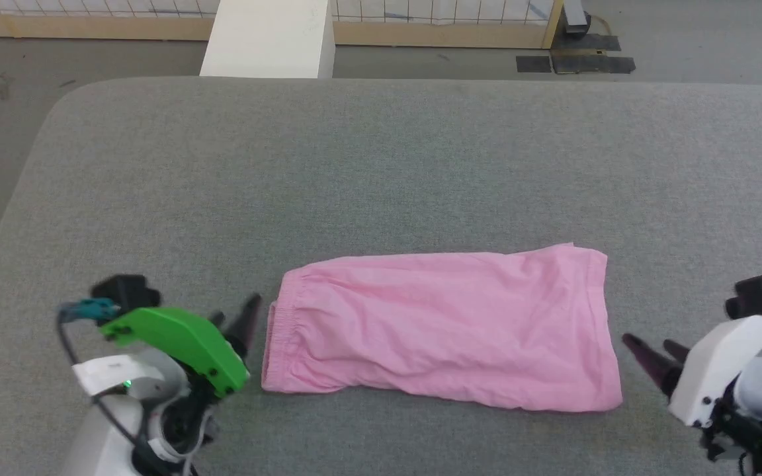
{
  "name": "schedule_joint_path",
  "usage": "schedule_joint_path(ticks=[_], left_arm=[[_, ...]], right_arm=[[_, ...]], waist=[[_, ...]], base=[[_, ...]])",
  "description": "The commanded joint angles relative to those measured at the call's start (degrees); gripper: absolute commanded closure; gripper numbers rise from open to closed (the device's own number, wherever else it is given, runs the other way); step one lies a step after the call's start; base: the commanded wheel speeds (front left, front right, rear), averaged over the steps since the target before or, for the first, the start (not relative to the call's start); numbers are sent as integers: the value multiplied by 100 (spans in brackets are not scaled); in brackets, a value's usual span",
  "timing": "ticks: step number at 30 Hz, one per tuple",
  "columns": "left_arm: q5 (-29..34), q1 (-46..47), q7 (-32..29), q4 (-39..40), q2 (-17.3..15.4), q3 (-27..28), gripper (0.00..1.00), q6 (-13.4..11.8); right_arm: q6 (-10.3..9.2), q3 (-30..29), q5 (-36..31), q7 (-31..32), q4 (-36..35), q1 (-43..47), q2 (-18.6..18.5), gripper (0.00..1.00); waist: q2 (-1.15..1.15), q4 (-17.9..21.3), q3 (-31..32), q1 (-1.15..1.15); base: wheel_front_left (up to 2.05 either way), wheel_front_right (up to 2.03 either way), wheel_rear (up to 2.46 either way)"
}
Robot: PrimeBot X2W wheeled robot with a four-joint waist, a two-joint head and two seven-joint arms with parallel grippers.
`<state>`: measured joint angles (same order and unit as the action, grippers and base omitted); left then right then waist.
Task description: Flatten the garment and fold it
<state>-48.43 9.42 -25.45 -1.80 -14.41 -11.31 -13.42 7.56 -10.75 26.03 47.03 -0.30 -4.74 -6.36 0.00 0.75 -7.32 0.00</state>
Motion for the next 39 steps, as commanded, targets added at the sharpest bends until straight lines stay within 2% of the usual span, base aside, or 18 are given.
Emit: schedule_joint_path(ticks=[1,2,7,11,14,21,28,33,34,35,36,39], left_arm=[[35,-64,210,157,-51,122,0,19],[106,-56,458,268,-75,224,0,56],[705,-39,2075,524,-179,430,0,645],[1335,-26,3241,403,-216,387,0,869],[1784,-3,3810,271,-217,287,0,932],[2343,35,4032,79,-15,182,0,1030],[2513,26,4043,12,256,297,0,1077],[2511,4,4044,-38,428,426,0,1168],[2514,-2,4044,-45,452,456,0,1195],[2526,-3,4044,-36,470,488,0,1212],[2542,-8,4044,-29,492,522,0,1233],[2585,-27,4044,-19,544,605,0,1281]], right_arm=[[-8,-74,66,58,-69,-96,-66,0],[-8,-87,68,95,-87,-150,-128,0],[-8,85,292,124,86,-541,-426,0],[-8,382,398,112,471,-799,-677,0],[-8,630,387,84,777,-973,-812,0],[-8,1186,398,3,1366,-1250,-913,0],[-8,1925,562,-73,1676,-1444,-898,0],[-8,2103,601,-194,1880,-1541,-959,0],[-8,2116,581,-209,1933,-1560,-991,10],[-8,2106,576,-233,1973,-1577,-1005,70],[-8,2098,584,-253,2014,-1601,-1014,100],[-8,2039,600,-264,2115,-1644,-1053,100]], waist=[[0,3,-11,0],[0,7,-23,0],[0,-29,-186,0],[0,-82,-338,0],[0,-124,-465,0],[0,-208,-707,0],[0,-252,-730,0],[0,-300,-722,0],[0,-304,-718,0],[0,-306,-714,0],[0,-305,-710,0],[0,-292,-686,0]], base=[[0,0,0],[0,0,0],[0,0,0],[0,0,0],[0,0,0],[0,0,0],[0,0,0],[0,0,0],[0,0,0],[0,0,0],[0,0,0],[0,0,0]])
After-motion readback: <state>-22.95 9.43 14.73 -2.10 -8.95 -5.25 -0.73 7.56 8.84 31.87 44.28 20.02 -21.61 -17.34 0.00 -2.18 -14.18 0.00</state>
